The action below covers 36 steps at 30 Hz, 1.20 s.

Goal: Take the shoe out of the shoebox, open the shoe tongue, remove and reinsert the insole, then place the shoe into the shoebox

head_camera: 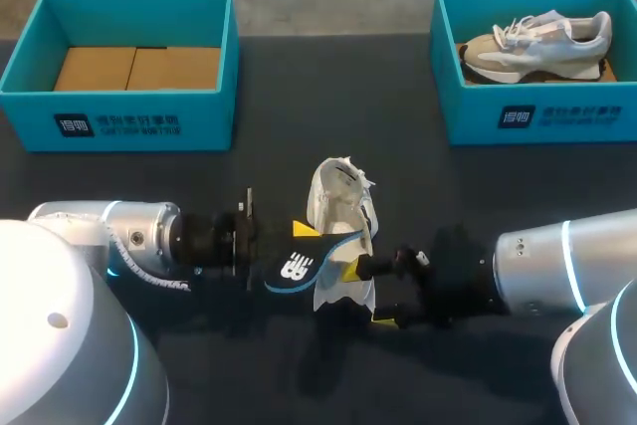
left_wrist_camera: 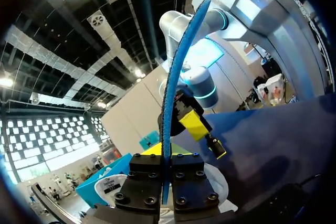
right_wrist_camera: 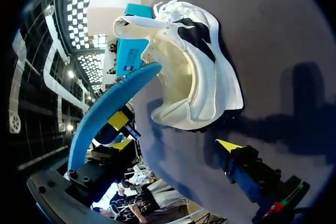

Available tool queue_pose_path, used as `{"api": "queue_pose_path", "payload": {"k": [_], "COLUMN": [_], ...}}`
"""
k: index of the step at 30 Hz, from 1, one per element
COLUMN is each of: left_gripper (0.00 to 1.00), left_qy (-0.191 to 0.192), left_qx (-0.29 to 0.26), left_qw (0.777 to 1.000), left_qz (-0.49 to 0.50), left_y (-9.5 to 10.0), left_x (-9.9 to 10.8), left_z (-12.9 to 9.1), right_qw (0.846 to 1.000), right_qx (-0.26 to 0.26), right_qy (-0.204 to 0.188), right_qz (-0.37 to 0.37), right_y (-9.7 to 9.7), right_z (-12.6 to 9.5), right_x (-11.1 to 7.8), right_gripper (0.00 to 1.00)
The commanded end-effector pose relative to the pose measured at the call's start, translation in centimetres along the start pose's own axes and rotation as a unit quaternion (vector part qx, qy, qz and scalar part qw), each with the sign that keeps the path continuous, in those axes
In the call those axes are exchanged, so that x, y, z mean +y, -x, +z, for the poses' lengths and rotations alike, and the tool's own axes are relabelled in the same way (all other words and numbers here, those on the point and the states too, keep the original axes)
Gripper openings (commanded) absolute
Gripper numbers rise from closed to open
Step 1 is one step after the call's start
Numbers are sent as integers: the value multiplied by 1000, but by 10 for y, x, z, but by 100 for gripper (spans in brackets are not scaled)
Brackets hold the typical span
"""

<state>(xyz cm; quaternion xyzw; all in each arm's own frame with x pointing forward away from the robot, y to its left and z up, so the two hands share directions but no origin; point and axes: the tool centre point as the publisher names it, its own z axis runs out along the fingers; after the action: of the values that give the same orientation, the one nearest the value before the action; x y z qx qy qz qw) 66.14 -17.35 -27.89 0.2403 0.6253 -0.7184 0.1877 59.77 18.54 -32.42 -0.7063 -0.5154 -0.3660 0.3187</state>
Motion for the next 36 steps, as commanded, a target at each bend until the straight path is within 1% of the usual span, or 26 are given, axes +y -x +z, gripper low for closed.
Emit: {"api": "queue_pose_path", "payload": {"k": [1,10,17,36], "left_gripper": [0,0,0,0], "left_qy": [3,10,10,20], "left_qx": [4,11,24,48], "left_qw": [1000,1000,1000,999], "left_qz": [2,1,5,6], "left_y": [0,-2,-5,-18], "left_x": [1,8,7,20], "left_z": [1,6,11,12], "right_qw": [1000,1000,1000,1000], "right_qx": [0,0,0,0], "right_qy": [-1,-1,-1,-1], "right_qz": [0,0,0,0], "right_y": [0,0,0,0], "right_z": [-3,-3,-3,-3], "right_x": [-1,-1,-1,-1], "right_gripper": [100,100,100,100]}}
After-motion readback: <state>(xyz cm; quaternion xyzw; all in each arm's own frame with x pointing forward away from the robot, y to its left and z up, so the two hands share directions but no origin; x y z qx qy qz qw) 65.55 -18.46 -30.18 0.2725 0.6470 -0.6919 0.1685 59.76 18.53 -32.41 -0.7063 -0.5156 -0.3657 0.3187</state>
